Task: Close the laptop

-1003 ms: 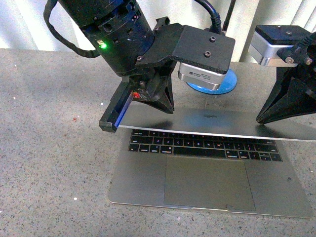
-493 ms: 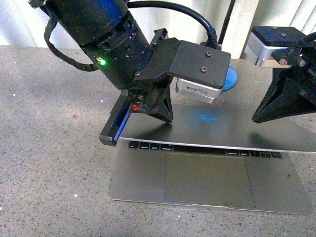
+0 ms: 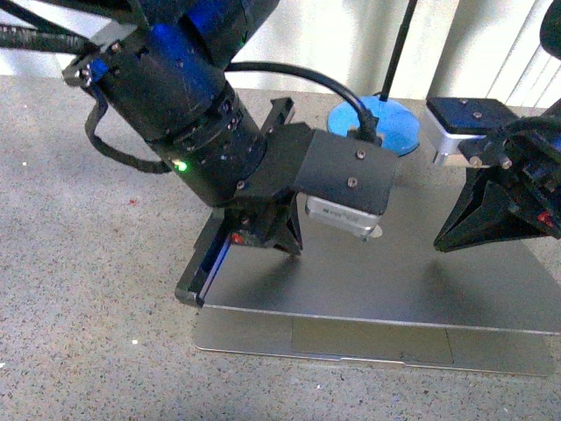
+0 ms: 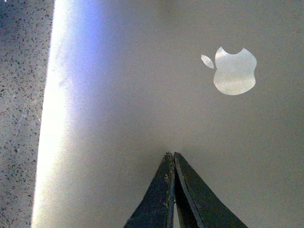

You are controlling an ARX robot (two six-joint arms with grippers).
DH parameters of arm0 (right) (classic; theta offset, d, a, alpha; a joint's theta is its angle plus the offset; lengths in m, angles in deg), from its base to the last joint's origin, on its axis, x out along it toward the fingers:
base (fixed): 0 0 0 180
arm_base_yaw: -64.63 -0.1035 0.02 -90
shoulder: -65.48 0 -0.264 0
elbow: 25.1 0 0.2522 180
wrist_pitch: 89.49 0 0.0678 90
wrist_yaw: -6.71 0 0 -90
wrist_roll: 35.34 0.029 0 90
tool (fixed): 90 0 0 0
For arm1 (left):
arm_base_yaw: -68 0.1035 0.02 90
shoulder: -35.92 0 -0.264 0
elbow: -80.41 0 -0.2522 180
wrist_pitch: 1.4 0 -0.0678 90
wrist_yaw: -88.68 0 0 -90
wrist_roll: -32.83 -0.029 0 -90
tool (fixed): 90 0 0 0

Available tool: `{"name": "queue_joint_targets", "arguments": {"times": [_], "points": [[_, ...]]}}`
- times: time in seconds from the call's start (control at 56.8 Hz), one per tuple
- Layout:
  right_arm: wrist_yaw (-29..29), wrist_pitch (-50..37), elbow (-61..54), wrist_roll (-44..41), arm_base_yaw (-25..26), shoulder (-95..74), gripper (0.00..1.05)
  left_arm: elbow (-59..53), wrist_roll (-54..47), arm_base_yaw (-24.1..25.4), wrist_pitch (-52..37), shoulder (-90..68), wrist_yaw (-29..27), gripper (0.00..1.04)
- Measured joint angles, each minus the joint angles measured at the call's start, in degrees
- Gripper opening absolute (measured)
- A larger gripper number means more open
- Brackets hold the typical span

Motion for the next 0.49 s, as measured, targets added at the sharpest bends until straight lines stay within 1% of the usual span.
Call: {"name": "queue_joint_targets", "arguments": {"times": [0.493], "points": [[-1.0, -3.4, -4.0, 0.5, -0.2, -1.7, 0.03, -4.3, 1.2, -1.1, -3.0, -1.2, 0.2, 0.04]]}}
